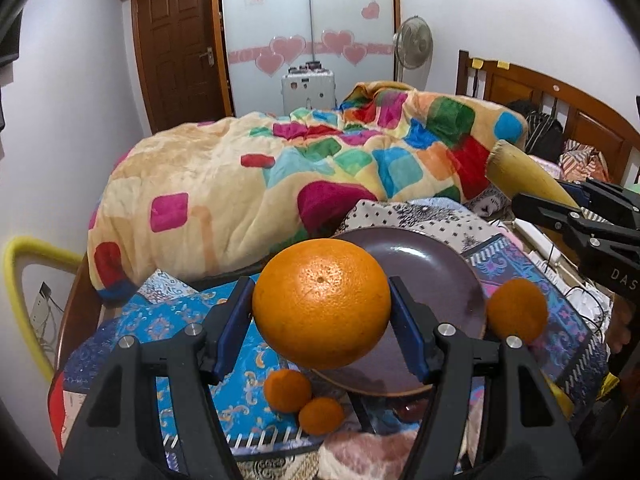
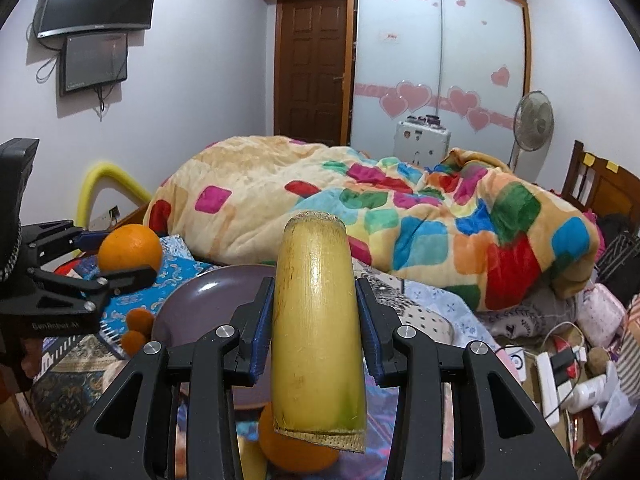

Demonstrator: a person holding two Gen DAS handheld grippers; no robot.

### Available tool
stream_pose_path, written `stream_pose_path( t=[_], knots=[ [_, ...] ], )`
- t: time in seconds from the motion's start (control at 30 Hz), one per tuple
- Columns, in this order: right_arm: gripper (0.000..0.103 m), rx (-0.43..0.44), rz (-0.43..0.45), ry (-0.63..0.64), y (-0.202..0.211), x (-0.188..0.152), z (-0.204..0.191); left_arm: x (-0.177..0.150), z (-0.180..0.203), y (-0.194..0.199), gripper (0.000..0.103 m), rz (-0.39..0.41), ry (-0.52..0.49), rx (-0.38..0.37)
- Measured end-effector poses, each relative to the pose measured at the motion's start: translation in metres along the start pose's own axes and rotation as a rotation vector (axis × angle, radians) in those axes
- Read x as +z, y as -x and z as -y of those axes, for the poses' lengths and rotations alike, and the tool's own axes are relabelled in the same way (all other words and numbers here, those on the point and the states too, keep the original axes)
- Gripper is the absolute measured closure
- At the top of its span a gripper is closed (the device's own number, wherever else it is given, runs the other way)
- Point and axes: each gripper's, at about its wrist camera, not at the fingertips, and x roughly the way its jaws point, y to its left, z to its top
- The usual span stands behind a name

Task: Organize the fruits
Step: 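Place the orange on the dark plate with the left gripper while the right places the yellow fruit there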

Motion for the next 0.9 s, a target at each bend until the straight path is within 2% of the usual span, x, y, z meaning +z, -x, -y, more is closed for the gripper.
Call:
stream_pose_path(
  t=[0.23, 0.5, 0.9],
  knots=[
    [0.067, 0.024, -0.109, 0.020, -0.043, 0.005, -0.004, 0.000, -0.008, -0.038, 0.037, -0.101, 0.027, -0.032],
    [0.068, 0.058, -0.257, 0.084, -0.076, 0.003, -0.014, -0.006, -0.010, -0.071, 0.037, -0.202, 0.021, -0.022],
    [0.067, 0.081, -0.386, 0.124, -0.102, 0.002, -0.025, -0.007, -0.005, -0.081, 0.037, -0.237, -0.008, -0.009]
  ],
)
